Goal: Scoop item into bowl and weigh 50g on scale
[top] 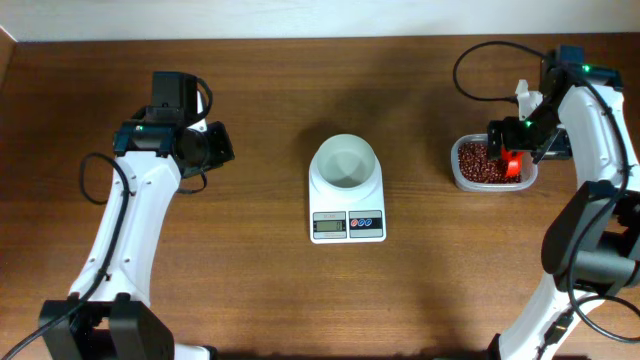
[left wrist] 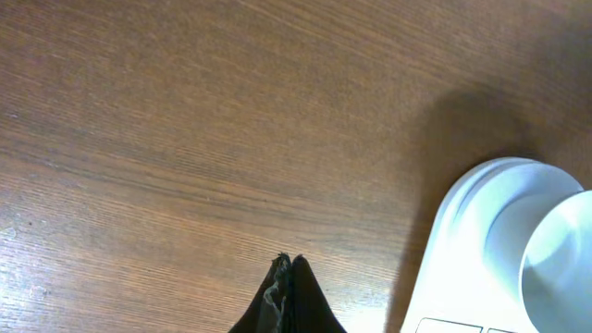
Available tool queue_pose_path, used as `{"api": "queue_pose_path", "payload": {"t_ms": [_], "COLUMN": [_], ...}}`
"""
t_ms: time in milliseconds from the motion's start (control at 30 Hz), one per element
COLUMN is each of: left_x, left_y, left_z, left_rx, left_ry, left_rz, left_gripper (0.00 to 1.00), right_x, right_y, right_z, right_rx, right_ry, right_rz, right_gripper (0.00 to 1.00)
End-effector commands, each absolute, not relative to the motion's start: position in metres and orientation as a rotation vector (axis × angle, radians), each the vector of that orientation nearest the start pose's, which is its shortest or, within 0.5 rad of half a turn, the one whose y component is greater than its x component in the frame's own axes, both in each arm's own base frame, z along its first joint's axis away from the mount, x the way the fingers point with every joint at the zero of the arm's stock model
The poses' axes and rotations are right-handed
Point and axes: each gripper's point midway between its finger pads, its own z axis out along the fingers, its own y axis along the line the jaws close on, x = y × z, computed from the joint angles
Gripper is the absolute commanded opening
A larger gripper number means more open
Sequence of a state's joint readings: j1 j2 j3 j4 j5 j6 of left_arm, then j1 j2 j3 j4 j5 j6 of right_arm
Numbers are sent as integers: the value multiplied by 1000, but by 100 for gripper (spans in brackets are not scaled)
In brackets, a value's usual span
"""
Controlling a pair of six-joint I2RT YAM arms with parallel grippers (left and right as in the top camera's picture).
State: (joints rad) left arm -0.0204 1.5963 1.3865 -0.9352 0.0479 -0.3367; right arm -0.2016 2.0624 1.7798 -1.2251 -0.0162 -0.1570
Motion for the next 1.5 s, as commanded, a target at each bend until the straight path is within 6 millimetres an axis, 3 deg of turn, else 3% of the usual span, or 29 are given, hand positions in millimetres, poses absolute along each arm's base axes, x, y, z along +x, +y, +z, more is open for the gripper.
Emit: {"api": "queue_pose_path", "payload": {"t_ms": [0, 333, 600, 900, 1033, 1100, 1167, 1200, 1467], "left_x": [381, 381, 383, 383, 383, 383, 383, 383, 383], "left_y": [-20, -20, -20, -20, -20, -20, -20, -20, -20], "left_z": [159, 159, 160, 160, 160, 160, 160, 160, 160], "left_rx": [-376, -377, -376, -375, -375, -375, -375, -375, -375], "left_ry": [2709, 2709, 2700, 2700, 2700, 2700, 2700, 2700, 2700], "left_rz": [-183, -183, -185, -185, -184, -184, -185, -185, -184], "left_gripper": [1, 2, 9, 12, 13, 14, 15, 15, 16], "right_x": [402, 411, 412, 416, 415, 412, 406, 402, 396], "right_y": [-82, -83, -82, -83, -83, -82, -81, -80, -79], "right_z": [85, 86, 86, 112, 114, 114, 113, 112, 105], "right_rx": [77, 76, 63, 64, 64, 64, 81, 96, 95], "right_ry": [3091, 3055, 3053, 3035, 3038, 3050, 3075, 3090, 3117], "right_rz": [-2, -10, -3, -6, -5, -2, 6, 11, 19], "right_gripper": [99, 99, 99, 99, 100, 87, 61, 56, 34]}}
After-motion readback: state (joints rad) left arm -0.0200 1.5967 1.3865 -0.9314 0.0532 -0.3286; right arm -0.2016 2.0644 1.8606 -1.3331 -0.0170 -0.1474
